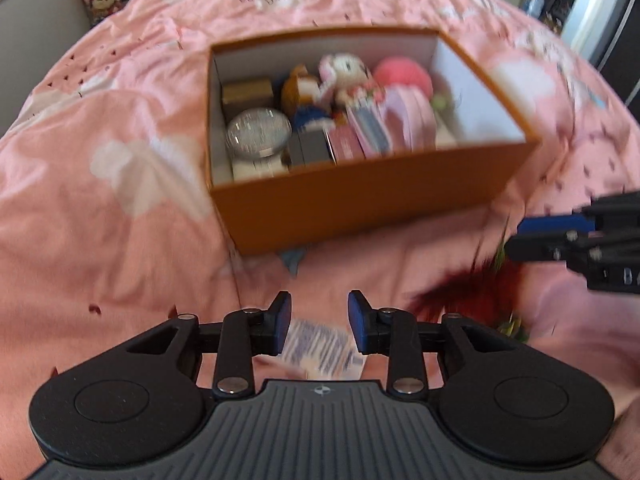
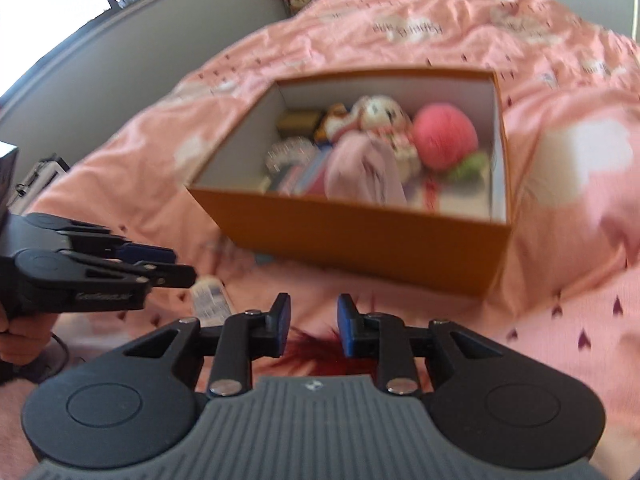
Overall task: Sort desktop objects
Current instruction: 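Open the right gripper and withdraw both grippers toward items beside the shoebox, then grasp the white Vaseline tube with the left gripper while the right grasps the red feather toy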
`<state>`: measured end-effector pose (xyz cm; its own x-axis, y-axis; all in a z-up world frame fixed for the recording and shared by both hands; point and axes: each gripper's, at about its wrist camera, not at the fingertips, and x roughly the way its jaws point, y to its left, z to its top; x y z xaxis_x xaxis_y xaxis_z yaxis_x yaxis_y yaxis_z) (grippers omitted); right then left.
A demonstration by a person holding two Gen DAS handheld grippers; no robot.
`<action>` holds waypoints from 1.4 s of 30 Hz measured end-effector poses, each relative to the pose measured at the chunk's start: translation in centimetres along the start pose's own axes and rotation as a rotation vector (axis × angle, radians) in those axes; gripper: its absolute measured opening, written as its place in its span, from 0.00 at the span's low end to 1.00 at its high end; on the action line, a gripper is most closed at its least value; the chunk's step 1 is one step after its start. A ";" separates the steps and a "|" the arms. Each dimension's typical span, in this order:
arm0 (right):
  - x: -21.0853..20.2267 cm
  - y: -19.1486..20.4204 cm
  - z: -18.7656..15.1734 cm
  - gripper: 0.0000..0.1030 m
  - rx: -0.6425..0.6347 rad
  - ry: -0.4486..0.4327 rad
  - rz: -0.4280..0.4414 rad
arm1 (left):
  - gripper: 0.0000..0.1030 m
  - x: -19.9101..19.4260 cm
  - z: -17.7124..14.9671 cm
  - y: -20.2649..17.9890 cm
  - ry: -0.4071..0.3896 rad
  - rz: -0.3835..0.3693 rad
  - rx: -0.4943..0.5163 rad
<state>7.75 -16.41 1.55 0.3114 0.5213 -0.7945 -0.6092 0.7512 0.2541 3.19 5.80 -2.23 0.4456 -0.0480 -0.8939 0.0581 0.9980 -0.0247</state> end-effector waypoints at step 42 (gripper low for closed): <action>3.5 -1.9 -1.6 0.11 0.079 0.027 -0.064 | 0.60 6.5 -3.4 -6.5 0.109 0.227 0.370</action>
<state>8.83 -16.63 -2.64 0.3277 0.4608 -0.8248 -0.5286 0.8130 0.2443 2.66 -0.89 -9.37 0.3883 0.1954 -0.9006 0.2941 0.8999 0.3220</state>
